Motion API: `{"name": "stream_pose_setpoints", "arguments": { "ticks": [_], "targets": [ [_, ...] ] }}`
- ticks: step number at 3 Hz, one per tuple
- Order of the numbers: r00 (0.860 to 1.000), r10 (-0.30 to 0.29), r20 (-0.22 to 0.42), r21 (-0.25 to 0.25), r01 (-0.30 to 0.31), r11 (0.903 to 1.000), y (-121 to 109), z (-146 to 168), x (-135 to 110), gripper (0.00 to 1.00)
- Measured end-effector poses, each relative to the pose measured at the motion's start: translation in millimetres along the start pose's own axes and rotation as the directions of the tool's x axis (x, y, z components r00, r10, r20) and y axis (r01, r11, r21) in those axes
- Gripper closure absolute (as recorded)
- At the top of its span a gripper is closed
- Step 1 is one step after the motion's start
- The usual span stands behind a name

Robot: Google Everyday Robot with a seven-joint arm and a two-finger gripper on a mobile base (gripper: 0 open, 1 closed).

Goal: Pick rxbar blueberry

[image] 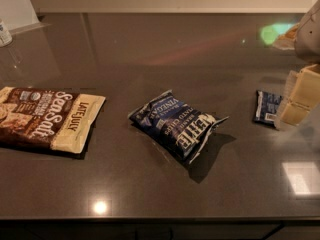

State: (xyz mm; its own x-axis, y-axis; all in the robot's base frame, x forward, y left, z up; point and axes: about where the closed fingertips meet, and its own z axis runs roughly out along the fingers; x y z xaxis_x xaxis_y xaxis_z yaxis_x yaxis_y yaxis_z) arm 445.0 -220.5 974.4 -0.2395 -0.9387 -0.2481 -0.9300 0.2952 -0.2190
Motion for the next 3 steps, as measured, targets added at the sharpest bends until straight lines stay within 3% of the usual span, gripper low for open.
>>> {"name": "stream_pose_setpoints", "arguments": {
  "ticks": [2,3],
  "targets": [
    [0.982,0.106,0.159,-0.04,-0.101,0.9941,-39,21,18,0.0],
    [0.956,0.116,0.269,-0.034,-0.111,0.9932,-72,48,41,0.0]
  ]
}}
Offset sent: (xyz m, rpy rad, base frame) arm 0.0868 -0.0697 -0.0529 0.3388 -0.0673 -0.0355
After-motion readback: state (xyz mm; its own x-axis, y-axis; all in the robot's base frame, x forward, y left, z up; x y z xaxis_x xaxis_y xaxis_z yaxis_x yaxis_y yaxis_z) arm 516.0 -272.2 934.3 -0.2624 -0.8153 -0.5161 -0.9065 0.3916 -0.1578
